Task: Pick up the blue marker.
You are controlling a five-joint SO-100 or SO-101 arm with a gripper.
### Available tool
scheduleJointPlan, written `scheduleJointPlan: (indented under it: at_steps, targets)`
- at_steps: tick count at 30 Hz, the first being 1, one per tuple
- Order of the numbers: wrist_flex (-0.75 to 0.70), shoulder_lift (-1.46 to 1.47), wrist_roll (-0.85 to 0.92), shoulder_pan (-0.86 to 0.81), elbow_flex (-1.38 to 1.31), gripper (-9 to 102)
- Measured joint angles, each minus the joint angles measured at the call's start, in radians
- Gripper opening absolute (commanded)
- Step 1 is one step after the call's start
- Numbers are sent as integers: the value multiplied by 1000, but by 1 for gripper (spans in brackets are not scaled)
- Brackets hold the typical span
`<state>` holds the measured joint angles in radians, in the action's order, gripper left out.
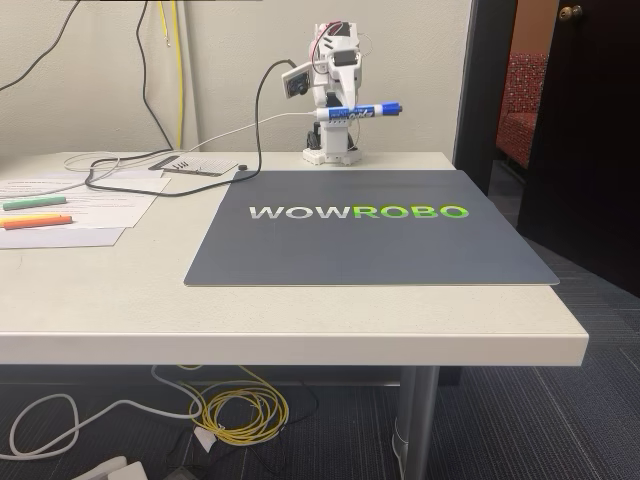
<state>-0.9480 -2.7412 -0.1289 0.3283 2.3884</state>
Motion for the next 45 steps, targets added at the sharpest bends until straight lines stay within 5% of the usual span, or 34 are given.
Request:
scheduleJointPlan:
  at_steps: [45]
  targets:
    - [94,-55,-2,-34,0,5]
